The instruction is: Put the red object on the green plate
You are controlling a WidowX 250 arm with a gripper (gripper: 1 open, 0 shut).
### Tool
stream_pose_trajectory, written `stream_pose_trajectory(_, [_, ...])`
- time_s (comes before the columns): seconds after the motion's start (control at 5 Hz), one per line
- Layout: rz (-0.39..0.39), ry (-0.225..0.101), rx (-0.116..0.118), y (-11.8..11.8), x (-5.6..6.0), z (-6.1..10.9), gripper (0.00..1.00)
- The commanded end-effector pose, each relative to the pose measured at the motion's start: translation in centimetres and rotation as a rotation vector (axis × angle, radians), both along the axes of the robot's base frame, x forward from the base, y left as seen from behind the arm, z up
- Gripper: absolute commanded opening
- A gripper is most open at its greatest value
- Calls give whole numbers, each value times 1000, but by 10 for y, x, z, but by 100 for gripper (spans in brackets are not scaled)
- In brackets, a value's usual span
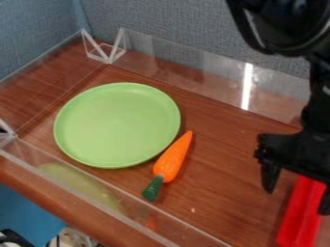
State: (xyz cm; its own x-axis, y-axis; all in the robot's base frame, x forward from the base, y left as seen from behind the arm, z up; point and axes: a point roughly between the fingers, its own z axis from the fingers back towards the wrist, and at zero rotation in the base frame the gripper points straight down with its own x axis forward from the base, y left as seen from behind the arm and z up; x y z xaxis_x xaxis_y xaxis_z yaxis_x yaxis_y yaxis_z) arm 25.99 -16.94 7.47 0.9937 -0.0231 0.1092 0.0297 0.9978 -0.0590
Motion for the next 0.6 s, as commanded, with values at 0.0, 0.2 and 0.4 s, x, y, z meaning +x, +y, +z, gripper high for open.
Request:
stream_pose_trajectory(0.0, [-18,-50,-28,-5,-2,21,100])
stream_pose_trajectory(0.2, [14,-54,-26,-4,-7,11,100])
stream_pose_trajectory(0.4, [47,-61,-25,-4,-9,2,100])
